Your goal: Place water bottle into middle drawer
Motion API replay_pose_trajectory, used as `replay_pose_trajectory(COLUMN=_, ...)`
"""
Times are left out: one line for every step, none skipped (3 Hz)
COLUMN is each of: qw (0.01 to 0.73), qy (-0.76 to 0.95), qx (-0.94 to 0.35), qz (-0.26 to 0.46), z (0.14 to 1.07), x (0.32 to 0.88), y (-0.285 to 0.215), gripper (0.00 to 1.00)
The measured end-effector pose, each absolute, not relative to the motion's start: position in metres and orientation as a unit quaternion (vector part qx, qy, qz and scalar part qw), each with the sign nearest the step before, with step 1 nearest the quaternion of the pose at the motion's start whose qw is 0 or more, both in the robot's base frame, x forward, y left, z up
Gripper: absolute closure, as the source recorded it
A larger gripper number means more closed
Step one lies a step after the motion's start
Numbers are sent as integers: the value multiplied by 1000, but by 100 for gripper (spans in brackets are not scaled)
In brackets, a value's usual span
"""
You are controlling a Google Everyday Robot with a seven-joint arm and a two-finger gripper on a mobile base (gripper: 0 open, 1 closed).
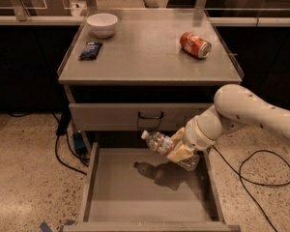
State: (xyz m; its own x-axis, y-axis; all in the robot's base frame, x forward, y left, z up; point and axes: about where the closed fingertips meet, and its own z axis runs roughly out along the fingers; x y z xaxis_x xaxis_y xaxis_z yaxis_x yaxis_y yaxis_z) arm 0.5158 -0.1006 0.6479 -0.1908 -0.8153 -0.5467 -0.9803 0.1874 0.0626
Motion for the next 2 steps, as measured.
replay_pose_trajectory(qw=168, qy=740, qx=-617, qz=206, z=621, x=512, y=-93, gripper=100)
replay_pose_trajectory(qw=127, qy=734, qx=-643, qz=176, z=609, x=504, y=-74, gripper=100)
